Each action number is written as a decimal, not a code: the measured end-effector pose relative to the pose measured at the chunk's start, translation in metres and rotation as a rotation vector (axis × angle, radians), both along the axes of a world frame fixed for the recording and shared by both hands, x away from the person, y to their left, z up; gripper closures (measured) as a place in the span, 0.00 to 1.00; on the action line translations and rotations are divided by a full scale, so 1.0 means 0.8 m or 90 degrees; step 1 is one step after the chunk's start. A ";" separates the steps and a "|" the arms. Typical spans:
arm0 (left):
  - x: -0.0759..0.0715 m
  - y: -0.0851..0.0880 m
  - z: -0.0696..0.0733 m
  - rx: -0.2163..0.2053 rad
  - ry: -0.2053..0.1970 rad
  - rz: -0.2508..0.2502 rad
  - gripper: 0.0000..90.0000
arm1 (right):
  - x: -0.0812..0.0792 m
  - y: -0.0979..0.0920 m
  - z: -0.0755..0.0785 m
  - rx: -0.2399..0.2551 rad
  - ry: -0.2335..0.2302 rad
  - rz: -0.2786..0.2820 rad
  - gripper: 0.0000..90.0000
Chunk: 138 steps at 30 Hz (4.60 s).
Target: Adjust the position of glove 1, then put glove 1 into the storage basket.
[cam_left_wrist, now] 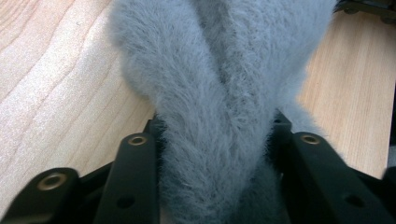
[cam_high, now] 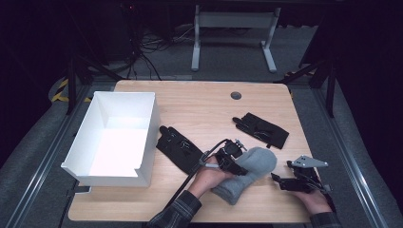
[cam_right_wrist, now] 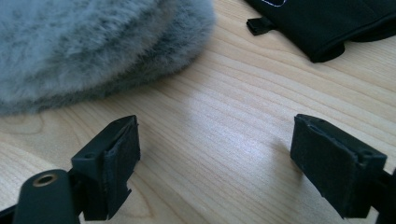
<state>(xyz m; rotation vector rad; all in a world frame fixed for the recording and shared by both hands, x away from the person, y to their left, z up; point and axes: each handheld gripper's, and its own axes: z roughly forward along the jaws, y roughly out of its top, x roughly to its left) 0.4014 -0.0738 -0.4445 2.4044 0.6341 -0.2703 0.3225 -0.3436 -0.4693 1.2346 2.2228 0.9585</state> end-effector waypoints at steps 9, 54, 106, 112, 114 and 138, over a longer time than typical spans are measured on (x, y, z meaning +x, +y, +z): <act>-0.003 0.004 0.013 0.003 -0.006 -0.007 0.76 | 0.000 0.000 0.000 0.000 0.000 0.000 0.18; 0.002 0.129 0.184 -0.077 -0.114 0.082 0.76 | 0.000 0.000 0.000 0.001 0.000 0.000 0.18; -0.002 0.401 0.269 -0.089 -0.167 0.333 0.76 | 0.001 0.001 0.000 0.004 0.000 -0.005 0.18; 0.001 0.426 0.248 -0.081 -0.151 0.368 0.76 | 0.001 0.001 0.000 0.003 0.000 -0.007 0.18; 0.002 0.433 0.238 -0.076 -0.144 0.383 0.76 | 0.001 0.001 0.000 0.003 0.000 -0.007 0.18; 0.040 0.451 0.100 0.011 -0.013 0.478 0.76 | 0.001 0.001 0.000 0.003 0.000 -0.007 0.18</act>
